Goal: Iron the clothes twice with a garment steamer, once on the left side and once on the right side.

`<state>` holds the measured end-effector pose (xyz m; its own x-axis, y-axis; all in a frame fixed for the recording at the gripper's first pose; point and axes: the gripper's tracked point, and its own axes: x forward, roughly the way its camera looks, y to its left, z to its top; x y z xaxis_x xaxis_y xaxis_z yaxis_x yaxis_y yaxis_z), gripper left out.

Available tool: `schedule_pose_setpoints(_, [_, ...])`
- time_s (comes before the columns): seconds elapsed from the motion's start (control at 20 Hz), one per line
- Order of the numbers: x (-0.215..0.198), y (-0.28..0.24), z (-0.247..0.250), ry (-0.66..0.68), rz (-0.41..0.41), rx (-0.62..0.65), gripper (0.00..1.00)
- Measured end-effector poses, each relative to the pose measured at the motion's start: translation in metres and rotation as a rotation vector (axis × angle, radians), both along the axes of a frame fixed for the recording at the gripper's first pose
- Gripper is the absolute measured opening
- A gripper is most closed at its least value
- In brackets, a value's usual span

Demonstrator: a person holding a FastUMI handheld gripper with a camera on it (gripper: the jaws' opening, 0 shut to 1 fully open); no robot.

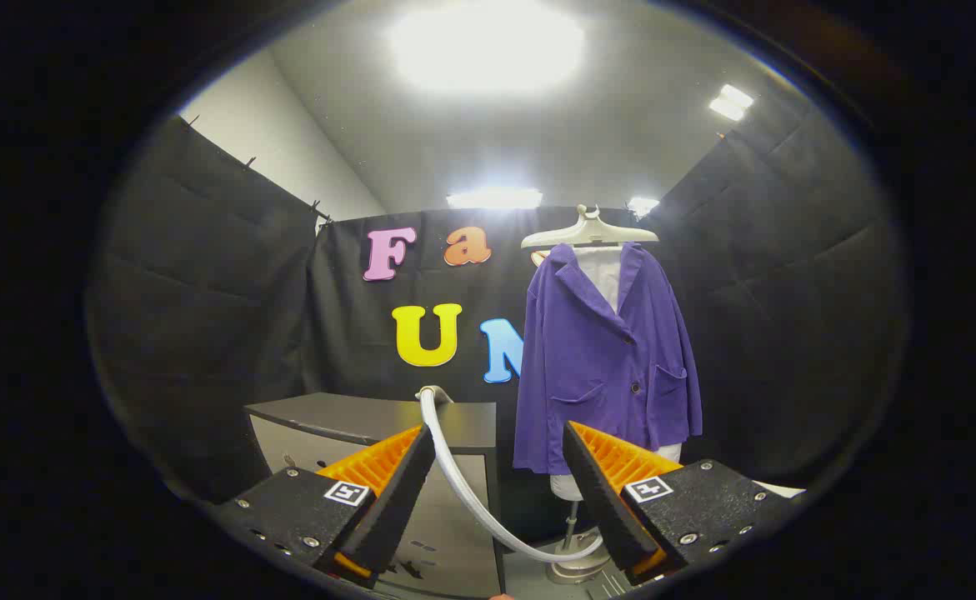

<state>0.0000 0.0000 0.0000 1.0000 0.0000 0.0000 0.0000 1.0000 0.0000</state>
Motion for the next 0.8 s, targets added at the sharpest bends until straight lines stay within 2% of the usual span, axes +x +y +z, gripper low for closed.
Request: schedule_pose_setpoints(0.8, [0.017,0.016,0.010,0.002,0.030,0.017,0.95])
